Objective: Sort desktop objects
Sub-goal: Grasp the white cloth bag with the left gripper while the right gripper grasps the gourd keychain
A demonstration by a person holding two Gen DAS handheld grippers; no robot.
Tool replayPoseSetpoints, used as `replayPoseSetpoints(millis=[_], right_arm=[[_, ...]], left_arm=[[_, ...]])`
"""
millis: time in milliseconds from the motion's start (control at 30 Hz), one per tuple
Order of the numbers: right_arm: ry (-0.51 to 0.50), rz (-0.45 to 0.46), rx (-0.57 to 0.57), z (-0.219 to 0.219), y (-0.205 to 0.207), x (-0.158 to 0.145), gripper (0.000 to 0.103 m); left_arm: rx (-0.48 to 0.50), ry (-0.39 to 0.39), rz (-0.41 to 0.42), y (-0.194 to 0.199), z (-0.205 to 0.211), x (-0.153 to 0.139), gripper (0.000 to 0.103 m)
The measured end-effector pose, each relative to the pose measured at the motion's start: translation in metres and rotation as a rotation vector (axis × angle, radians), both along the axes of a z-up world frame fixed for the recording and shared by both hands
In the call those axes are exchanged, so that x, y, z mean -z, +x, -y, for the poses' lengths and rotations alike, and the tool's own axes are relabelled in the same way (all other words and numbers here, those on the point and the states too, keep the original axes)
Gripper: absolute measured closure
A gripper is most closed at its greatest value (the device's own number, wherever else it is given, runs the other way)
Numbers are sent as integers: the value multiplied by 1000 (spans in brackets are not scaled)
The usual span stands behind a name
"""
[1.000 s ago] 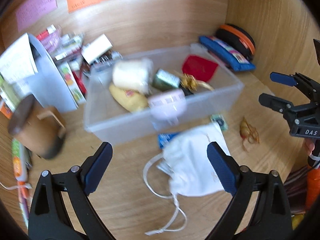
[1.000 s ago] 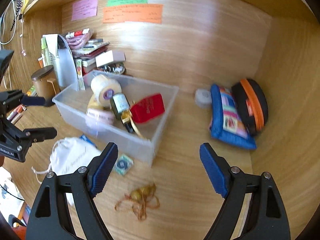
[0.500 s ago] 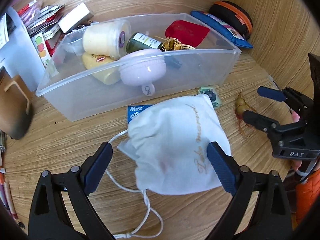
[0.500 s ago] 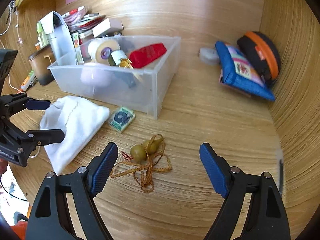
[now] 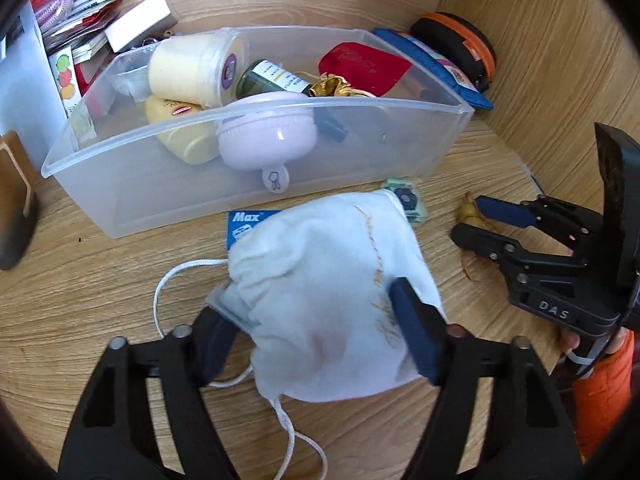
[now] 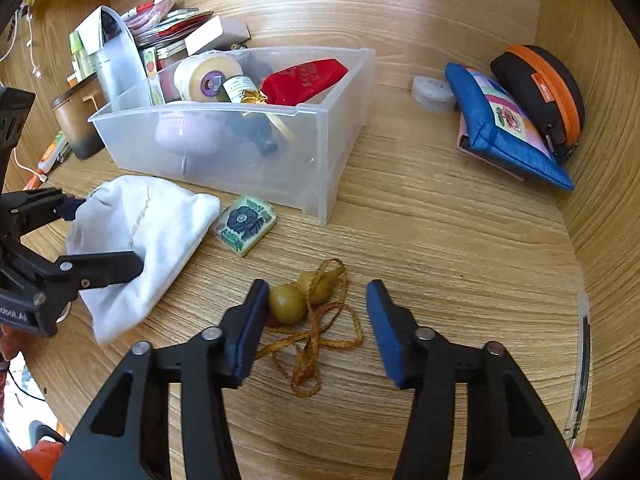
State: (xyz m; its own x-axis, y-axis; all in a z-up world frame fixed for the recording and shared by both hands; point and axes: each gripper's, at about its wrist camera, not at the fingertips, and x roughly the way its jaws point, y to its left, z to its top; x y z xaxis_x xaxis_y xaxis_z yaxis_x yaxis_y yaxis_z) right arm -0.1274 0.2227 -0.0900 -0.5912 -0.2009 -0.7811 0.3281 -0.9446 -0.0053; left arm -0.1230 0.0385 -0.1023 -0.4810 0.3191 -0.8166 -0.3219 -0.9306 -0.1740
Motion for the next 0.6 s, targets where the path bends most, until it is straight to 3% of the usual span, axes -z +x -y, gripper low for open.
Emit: replayPoseSetpoints(millis=[100,333,600], right_arm=[[1,-11,-7,1,1,0,76],[-27,-19,-16,-1,4,-1,76],[-73,-21,-1,-10,11,-6,76]], left_arm=[[-9,8,-13,3,0,-1,43],[-26,0,-64,13,3,-13,68],[-43,-14,-94,23,9,-25,74]])
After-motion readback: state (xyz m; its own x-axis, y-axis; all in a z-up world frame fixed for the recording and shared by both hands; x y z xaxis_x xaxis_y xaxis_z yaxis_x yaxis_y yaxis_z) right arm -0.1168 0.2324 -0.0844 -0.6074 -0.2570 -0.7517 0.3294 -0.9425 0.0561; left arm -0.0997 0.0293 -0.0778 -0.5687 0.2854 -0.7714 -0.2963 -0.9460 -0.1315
